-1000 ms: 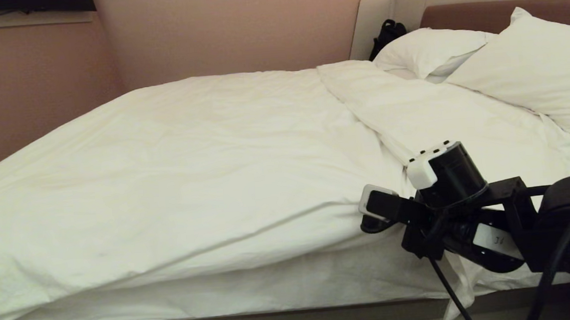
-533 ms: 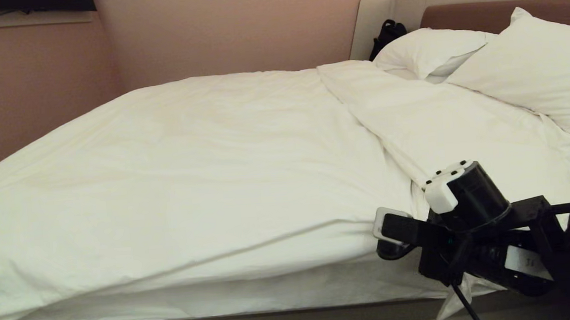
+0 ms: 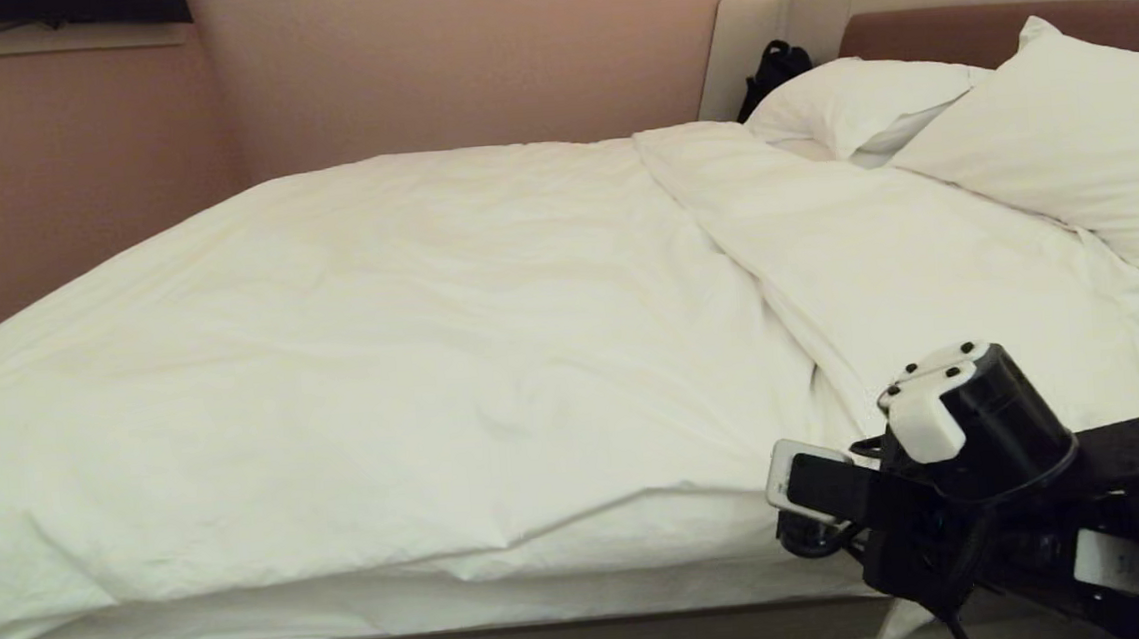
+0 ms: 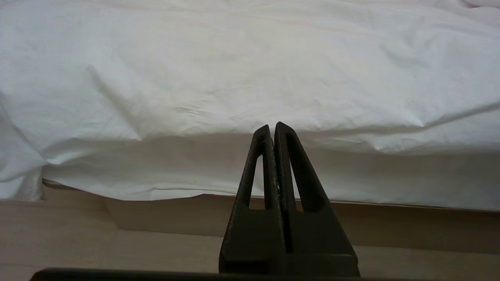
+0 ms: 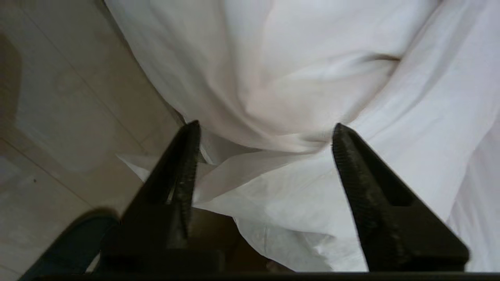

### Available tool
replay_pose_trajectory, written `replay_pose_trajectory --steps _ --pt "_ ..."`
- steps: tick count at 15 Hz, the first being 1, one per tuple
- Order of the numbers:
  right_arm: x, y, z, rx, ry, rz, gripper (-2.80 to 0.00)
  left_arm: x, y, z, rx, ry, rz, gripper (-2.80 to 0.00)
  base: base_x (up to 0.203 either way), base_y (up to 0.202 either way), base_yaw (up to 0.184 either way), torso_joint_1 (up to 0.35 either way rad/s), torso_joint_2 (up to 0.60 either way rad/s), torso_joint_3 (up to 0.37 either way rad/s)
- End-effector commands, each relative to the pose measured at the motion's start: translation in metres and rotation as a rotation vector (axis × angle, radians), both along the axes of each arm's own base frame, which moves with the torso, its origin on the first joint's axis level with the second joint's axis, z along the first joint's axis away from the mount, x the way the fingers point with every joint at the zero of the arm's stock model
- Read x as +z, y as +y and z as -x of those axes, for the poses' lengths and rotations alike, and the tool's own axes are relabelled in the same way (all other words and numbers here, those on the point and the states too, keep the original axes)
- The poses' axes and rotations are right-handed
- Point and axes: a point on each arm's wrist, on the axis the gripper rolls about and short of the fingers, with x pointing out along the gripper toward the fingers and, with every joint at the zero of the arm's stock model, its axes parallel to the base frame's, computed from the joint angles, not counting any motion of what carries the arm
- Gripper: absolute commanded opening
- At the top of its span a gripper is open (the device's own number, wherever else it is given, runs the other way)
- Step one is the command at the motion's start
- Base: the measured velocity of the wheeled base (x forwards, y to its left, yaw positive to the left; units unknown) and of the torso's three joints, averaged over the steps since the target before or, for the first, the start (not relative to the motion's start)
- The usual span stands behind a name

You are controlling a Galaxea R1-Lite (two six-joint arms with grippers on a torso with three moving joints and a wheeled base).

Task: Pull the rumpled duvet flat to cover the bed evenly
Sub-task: Flatten the corners of the folded blanket

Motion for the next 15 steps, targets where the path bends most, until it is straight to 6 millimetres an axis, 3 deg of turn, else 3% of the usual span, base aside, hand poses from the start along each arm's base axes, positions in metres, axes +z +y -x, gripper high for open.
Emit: replay_pose_trajectory --steps 1,4,7,11,15 --pt "0.014 -0.004 0.011 0.018 -0.039 -0.039 0.0 0.0 0.0 0.0 0.001 0.0 0.001 -2.8 0.0 0.0 0.0 0.0 0.0 0.0" --pt "0.048 -0.02 0.038 0.031 -0.104 -0.163 0.0 0.0 0.0 0.0 0.001 0.0 0.001 -2.8 0.0 0.0 0.0 0.0 0.0 0.0" --pt "0.086 -0.041 0.052 -0.116 -0.186 -0.482 0.0 0.0 0.0 0.0 0.001 -0.001 0.001 -2.8 0.0 0.0 0.0 0.0 0.0 0.0" --pt "0.106 -0.068 0.064 -0.359 -0.249 -0.838 0.0 0.0 0.0 0.0 0.001 -0.001 0.001 -2.8 0.0 0.0 0.0 0.0 0.0 0.0" --pt "0.117 -0.085 0.075 -0.509 -0.324 -1.04 0.0 0.0 0.0 0.0 0.001 -0.001 0.001 -2.8 0.0 0.0 0.0 0.0 0.0 0.0"
